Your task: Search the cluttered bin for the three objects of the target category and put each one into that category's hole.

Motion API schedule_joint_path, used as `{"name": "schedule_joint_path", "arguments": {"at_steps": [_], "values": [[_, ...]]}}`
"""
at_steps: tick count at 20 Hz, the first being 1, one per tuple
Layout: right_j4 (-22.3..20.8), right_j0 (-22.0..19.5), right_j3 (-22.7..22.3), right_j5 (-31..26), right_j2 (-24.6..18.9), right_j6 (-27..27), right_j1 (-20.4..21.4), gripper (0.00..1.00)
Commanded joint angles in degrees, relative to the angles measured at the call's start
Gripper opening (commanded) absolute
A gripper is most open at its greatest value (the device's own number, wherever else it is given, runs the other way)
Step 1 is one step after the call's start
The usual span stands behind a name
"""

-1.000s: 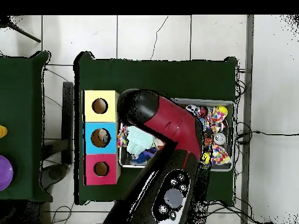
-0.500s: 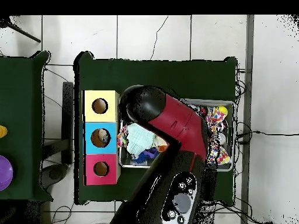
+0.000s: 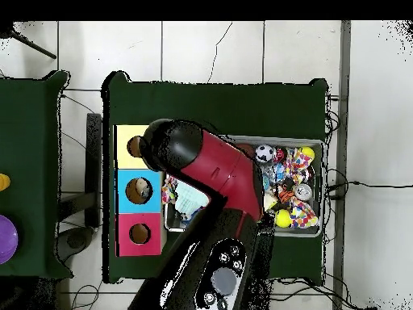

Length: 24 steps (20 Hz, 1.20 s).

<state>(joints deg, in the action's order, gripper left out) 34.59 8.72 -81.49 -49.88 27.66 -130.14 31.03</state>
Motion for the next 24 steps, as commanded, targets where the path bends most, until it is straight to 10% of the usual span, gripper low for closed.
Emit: {"name": "schedule_joint_path", "arguments": {"at_steps": [1,24], "values": [[2.42,0.74,-7.64,-6.72,-5.37,-19.64,-2.55,0.0],[-4.27,9.81,-1.2,-15.12,7.7,-33.68,-10.74,0.0]]}}
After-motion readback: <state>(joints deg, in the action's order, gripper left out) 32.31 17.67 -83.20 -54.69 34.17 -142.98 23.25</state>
